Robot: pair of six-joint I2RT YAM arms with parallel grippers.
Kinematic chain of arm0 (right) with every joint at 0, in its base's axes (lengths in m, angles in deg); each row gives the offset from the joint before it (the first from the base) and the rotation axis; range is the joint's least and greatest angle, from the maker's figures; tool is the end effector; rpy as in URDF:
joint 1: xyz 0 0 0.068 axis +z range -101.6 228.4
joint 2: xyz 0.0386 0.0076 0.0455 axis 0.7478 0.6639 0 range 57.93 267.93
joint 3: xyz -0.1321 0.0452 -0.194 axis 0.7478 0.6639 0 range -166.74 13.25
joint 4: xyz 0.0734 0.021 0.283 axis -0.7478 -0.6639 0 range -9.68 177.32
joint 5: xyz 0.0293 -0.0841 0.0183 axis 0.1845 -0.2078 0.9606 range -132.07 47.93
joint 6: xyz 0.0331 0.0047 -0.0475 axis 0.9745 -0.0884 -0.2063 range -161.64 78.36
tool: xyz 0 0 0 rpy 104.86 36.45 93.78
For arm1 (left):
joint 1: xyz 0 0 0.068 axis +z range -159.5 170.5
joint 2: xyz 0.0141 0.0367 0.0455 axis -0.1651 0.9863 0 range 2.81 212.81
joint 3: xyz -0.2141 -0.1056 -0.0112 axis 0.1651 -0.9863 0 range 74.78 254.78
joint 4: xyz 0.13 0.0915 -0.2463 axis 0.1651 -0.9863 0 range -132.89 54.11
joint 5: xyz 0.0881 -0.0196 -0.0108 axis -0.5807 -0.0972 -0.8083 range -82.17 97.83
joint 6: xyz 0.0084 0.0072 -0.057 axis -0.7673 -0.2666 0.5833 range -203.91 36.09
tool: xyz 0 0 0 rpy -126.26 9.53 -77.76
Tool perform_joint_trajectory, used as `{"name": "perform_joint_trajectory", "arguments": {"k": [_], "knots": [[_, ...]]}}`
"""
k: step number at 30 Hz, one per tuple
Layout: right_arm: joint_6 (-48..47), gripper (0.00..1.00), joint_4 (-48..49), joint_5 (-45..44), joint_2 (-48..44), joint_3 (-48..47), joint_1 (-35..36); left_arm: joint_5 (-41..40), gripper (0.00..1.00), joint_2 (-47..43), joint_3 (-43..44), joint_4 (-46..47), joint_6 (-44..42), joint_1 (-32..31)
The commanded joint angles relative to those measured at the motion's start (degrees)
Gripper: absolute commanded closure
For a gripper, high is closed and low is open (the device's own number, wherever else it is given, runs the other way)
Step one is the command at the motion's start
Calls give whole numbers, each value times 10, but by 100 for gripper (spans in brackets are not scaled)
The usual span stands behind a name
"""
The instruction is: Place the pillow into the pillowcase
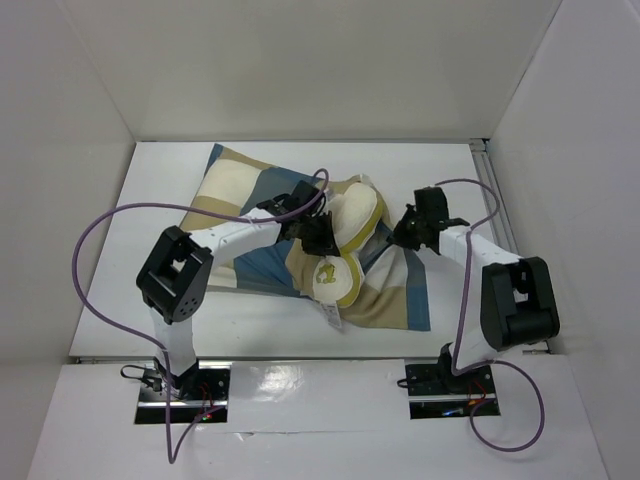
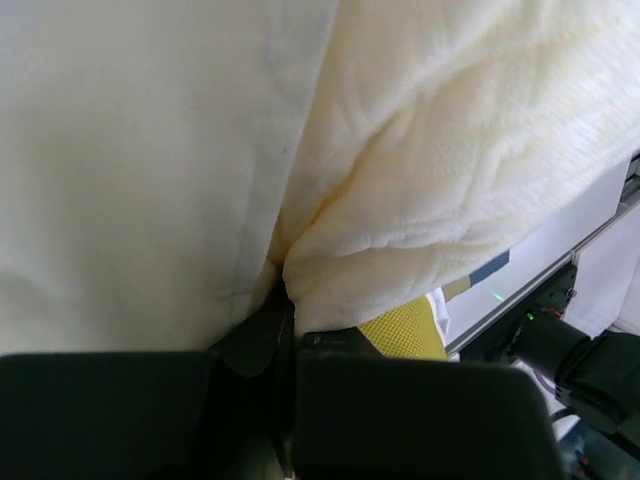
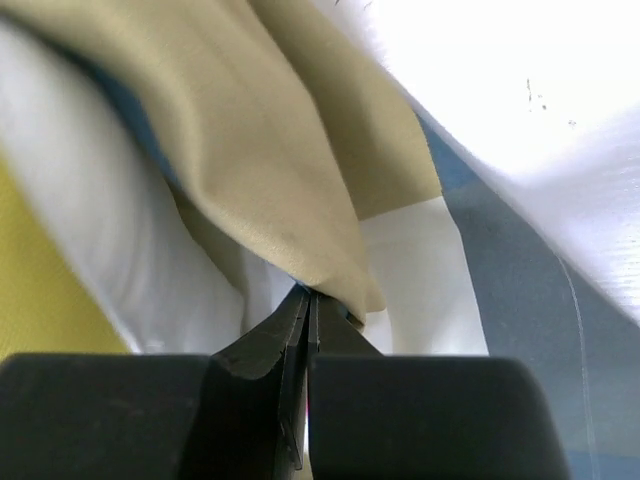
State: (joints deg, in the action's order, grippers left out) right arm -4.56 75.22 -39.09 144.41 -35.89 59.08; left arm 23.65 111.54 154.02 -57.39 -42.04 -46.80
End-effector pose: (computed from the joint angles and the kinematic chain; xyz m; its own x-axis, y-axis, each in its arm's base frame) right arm 0.3326 0.0649 0.1329 -0.7272 0.4756 -0.4949 0.2760 0.8628 0.4237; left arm 0.3410 -0.2740 0.1568 -0.9405 -0.0909 -0.3275 0.1233 0.8067 -0.5779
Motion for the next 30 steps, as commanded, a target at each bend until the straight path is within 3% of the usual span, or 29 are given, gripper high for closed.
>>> {"name": "perform_joint_trajectory", "arguments": {"k": [1,3,8,10,11,12,14,15,25,30], "knots": [[33,100,94,-46,-42,2,-108,-82,100,-1,-70,-188,-64,7],[59,100,137,-2,-54,27,-127,-94,100,-1,-70,-194,-78,0],[20,100,103,26,-31,-17,-97,-100,97,-34,20,-218,-107,-28],[14,100,103,32,-31,-24,-84,-100,81,-55,62,-231,-113,-34],[6,100,95,38,-31,-30,-84,-106,55,-55,104,-232,-119,-34],[-1,100,95,38,-36,-35,-73,-106,41,-62,125,-232,-119,-34],[-9,100,88,38,-36,-35,-58,-106,23,-56,166,-232,-119,-34],[-9,100,88,38,-36,-35,-58,-106,18,-51,206,-226,-119,-34],[-9,100,88,44,-36,-24,-30,-101,10,140,481,-214,-42,-23],[-9,100,88,49,-36,-24,-19,-151,4,220,563,-214,-18,-23]]}}
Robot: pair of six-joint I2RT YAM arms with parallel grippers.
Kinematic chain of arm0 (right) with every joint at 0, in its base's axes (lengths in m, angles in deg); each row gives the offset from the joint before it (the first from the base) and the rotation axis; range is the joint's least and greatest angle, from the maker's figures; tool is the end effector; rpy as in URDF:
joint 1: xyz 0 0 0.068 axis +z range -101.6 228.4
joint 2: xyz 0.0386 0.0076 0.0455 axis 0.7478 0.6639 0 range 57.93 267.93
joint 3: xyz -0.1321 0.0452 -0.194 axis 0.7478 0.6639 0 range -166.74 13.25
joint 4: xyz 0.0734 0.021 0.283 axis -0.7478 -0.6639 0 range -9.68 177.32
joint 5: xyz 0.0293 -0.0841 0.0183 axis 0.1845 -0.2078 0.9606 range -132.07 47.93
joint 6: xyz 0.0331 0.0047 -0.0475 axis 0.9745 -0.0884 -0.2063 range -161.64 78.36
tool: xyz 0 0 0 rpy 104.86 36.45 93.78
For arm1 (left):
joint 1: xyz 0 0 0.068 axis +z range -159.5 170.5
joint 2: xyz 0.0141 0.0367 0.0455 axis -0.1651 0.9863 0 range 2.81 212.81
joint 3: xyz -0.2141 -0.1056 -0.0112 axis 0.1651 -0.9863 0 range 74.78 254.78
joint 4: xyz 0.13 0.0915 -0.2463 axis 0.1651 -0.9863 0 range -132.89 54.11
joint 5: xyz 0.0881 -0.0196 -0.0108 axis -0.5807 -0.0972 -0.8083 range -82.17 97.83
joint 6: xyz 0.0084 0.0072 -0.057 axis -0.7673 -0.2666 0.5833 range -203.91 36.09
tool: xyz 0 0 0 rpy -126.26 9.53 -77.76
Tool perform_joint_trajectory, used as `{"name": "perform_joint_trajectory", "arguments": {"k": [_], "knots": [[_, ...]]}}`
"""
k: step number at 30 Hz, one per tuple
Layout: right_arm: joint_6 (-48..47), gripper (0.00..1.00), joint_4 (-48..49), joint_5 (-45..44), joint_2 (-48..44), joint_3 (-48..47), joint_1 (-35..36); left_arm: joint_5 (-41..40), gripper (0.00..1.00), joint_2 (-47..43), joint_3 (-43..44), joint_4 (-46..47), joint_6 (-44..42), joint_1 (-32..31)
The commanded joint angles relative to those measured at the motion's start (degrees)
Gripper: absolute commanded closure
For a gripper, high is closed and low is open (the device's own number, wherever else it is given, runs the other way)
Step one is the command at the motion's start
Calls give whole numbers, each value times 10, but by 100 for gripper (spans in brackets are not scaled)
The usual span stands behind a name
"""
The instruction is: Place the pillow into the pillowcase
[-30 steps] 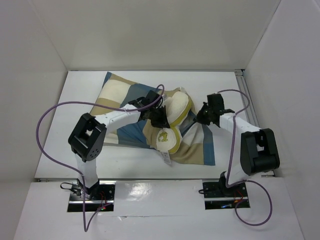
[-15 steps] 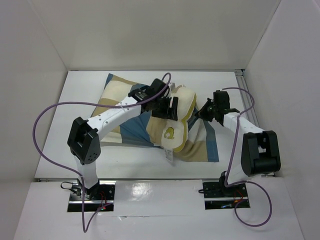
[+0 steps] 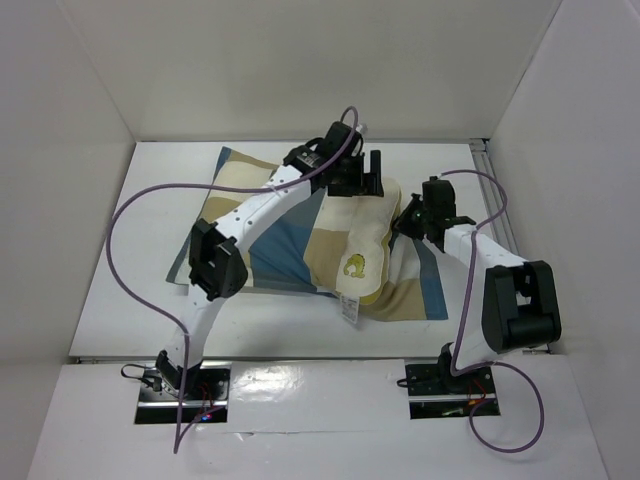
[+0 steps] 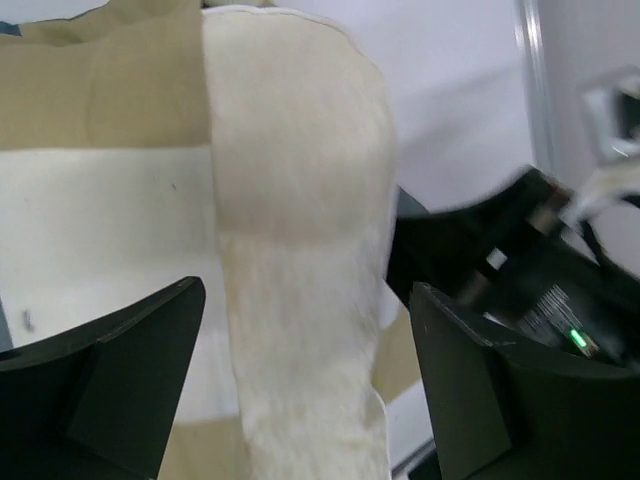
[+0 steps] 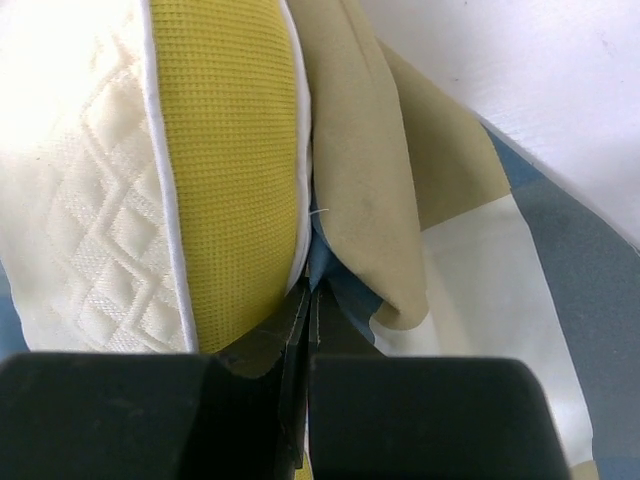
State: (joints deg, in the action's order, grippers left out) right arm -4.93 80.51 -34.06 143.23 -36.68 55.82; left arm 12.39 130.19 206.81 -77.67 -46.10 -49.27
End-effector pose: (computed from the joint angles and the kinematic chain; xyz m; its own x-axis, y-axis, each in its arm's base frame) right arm 0.3447 0.0507 0.1520 -0.6714 0.5095 -0.5381 0.2134 0.8283 0.5181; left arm 0.4005 -0.3376 0.3081 -0.7872 -0.1399 -0.6006 0.2579 0.8100 -0.5267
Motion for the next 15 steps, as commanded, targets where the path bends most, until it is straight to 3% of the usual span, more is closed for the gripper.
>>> {"name": "perform_joint_trajectory", "arguments": {"k": [1,8,10,12,13,15], "knots": [[-5,100,36,-1,-24,-10,14,-46,3,39,40,-11,29,2],[-5,100,41,4,-24,0,24,-70,0,95,67,8,-8,-31],[-5,100,41,4,-24,0,24,-60,10,101,62,8,-23,-37],[-5,100,41,4,-19,0,24,-34,29,106,33,8,-28,-44],[-5,100,41,4,-19,0,24,-25,54,106,21,13,-35,-44],[-5,100,41,4,-14,5,24,0,89,106,8,13,-40,-49]]}}
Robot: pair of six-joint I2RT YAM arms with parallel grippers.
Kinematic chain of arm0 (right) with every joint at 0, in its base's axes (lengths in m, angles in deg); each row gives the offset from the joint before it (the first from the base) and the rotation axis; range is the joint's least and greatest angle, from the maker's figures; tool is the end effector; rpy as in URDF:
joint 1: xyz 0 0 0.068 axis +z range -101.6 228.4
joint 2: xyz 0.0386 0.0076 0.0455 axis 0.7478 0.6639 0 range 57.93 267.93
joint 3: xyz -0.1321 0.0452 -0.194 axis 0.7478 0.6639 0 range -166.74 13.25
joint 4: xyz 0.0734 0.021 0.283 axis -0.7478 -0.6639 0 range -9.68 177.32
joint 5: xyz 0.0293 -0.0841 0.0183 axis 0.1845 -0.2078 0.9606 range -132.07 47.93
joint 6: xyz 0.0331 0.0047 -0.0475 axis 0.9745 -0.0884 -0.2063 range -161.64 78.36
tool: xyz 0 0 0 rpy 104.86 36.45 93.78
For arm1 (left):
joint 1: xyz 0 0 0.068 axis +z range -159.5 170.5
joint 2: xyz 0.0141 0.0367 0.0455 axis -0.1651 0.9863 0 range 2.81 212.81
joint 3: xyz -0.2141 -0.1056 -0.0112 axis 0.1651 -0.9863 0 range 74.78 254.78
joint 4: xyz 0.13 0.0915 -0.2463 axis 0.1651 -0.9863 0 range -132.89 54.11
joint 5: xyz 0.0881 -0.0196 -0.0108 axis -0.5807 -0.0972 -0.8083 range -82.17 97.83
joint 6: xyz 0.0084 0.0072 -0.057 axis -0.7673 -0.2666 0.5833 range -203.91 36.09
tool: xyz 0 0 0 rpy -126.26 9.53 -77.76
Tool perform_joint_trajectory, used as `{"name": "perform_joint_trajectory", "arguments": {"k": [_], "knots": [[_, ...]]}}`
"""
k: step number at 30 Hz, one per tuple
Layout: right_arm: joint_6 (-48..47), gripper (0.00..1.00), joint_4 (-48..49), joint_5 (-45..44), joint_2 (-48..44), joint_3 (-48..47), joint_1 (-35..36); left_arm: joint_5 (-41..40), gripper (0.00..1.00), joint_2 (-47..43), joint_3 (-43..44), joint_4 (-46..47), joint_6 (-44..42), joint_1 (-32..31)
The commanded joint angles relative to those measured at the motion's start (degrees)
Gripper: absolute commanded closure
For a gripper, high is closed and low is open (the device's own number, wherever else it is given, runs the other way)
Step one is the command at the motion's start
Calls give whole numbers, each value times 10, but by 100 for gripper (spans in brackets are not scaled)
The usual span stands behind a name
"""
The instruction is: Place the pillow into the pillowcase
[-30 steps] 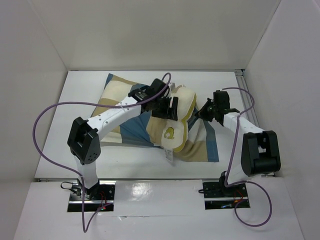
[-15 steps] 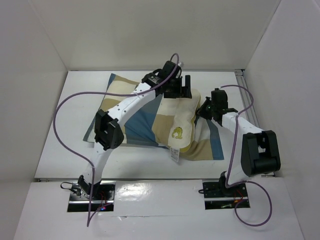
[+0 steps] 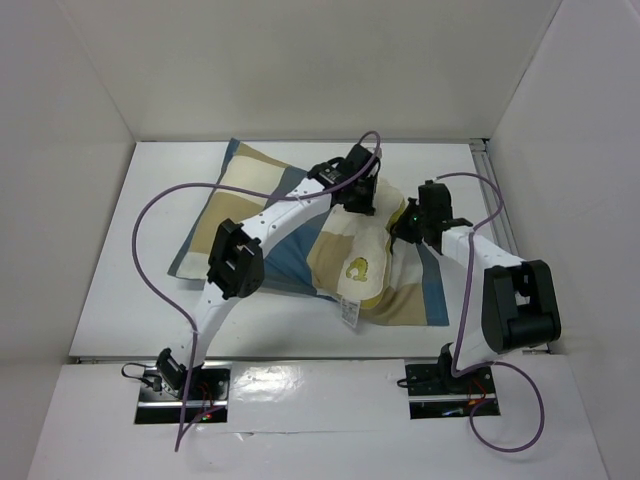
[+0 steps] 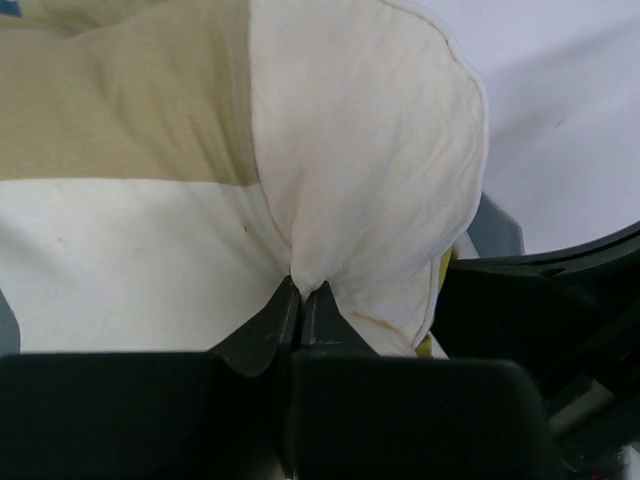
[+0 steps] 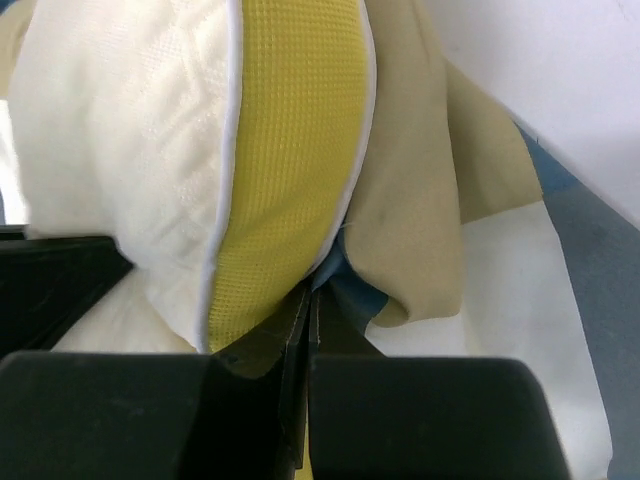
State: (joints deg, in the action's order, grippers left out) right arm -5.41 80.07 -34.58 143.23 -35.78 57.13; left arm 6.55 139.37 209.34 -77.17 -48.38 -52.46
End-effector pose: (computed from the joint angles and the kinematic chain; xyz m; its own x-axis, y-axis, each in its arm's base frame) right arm 0.3400 0.0577 0.1458 -0.6932 0.4865 -0.5319 0.2055 0.8406 0.5011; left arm 0.4038 -0.3747 0.2419 -0.7972 -0.0515 -0.6015 0.2532 0.8759 -0.4106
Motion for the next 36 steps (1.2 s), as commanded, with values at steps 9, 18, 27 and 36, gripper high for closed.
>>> {"name": "perform_joint_trajectory", "arguments": {"k": [9,18,27,36], "knots": [[11,100,56,43,-8,-10,-46,74,100,-96,-257,-14,-98,-17],[54,100,122,89,39,-72,-117,69,100,-222,-494,-4,-179,-33],[168,100,290,111,31,-120,-125,102,100,-161,-482,-19,-222,-84],[189,100,455,133,45,-128,-89,153,100,-111,-461,-14,-265,-104]]}}
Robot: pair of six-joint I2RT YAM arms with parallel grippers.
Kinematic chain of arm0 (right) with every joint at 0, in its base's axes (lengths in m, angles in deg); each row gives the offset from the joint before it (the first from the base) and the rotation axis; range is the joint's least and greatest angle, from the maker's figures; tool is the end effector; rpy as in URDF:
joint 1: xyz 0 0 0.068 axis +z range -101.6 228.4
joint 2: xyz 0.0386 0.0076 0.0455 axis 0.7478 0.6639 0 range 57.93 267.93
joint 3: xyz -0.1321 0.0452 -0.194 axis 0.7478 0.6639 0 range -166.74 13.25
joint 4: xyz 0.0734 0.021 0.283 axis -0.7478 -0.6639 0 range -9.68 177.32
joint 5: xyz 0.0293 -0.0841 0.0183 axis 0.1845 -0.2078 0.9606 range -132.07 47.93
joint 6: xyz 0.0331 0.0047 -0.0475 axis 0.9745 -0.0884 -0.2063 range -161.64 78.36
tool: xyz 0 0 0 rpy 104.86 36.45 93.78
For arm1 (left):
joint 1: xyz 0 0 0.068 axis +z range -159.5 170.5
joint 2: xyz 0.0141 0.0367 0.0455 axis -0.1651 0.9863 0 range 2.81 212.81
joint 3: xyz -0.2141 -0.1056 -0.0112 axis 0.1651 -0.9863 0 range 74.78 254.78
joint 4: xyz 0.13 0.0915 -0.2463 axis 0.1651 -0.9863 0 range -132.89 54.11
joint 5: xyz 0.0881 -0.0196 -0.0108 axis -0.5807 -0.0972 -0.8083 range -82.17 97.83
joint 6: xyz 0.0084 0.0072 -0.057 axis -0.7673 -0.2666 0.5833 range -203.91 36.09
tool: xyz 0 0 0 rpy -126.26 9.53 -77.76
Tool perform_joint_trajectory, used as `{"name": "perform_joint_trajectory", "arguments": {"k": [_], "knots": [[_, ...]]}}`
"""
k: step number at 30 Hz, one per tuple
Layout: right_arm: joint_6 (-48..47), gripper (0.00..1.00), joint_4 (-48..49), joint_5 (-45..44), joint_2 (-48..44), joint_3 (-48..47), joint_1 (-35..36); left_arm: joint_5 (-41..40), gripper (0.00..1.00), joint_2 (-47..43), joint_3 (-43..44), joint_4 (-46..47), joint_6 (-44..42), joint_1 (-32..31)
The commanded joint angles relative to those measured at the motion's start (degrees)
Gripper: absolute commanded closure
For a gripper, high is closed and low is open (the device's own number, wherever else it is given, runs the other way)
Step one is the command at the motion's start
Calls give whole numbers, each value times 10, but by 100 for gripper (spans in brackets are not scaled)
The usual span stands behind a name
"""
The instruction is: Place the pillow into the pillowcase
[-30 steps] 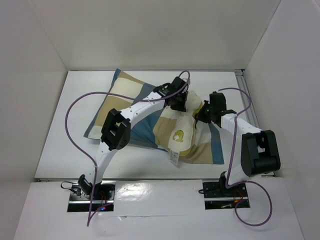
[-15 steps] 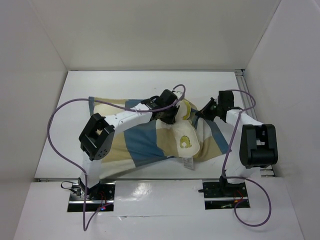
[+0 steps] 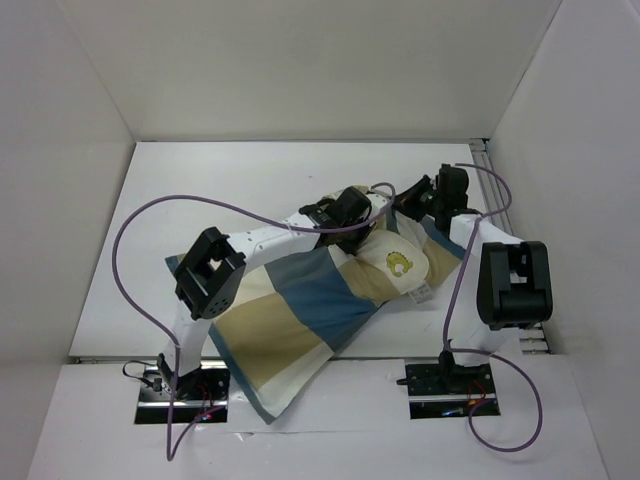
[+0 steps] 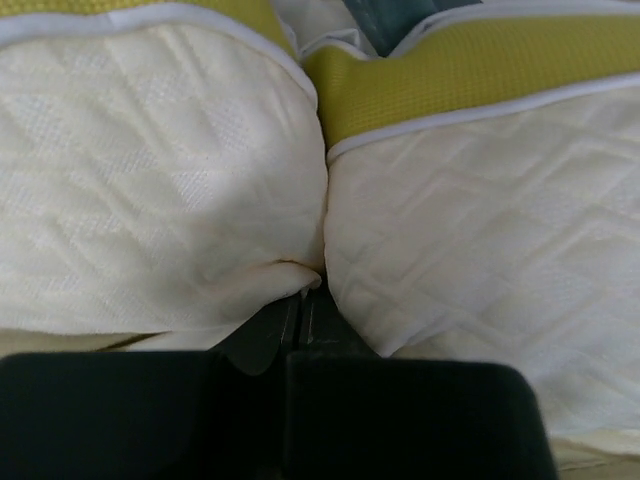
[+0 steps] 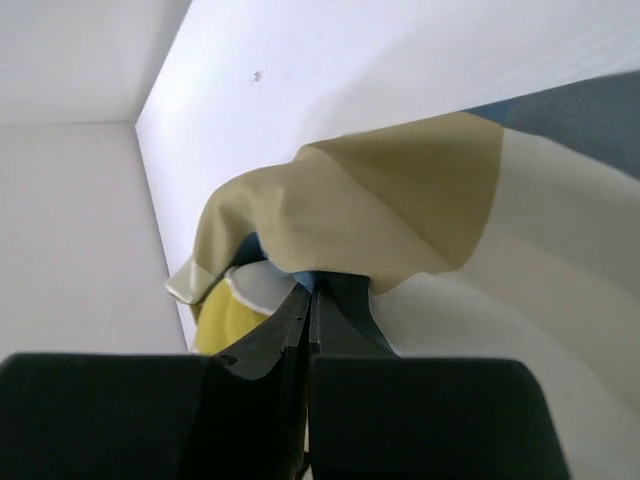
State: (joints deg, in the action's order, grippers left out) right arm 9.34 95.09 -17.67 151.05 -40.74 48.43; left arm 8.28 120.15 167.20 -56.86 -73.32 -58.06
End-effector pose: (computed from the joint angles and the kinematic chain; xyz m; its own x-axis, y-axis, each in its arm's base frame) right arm 0.3819 0.0174 0.1546 -0.6021 0.7072 -0.3706 0.1819 0.5734 0.7988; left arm 0.3198 -0.3627 0.1709 -0.6054 0.4081 -0.6833 0.6530 0.7455 -0.1334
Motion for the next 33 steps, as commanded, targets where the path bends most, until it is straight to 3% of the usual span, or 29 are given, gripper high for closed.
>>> {"name": "perform_joint_trajectory", "arguments": {"k": [1,5,13,22,29,33], "knots": [[41,100,329,-31,-55,-61,4,135,100,87,-34,-217,-15,-48],[47,100,388,-8,-117,-16,9,141,100,121,-8,-217,-15,-48],[20,100,347,42,-217,17,9,124,100,144,44,-217,-3,-19],[-98,100,105,76,-266,78,21,102,100,123,146,-222,50,48],[-86,100,68,70,-298,173,32,90,100,126,308,-260,44,100],[-78,100,76,63,-298,187,73,96,100,146,347,-290,36,106]]}}
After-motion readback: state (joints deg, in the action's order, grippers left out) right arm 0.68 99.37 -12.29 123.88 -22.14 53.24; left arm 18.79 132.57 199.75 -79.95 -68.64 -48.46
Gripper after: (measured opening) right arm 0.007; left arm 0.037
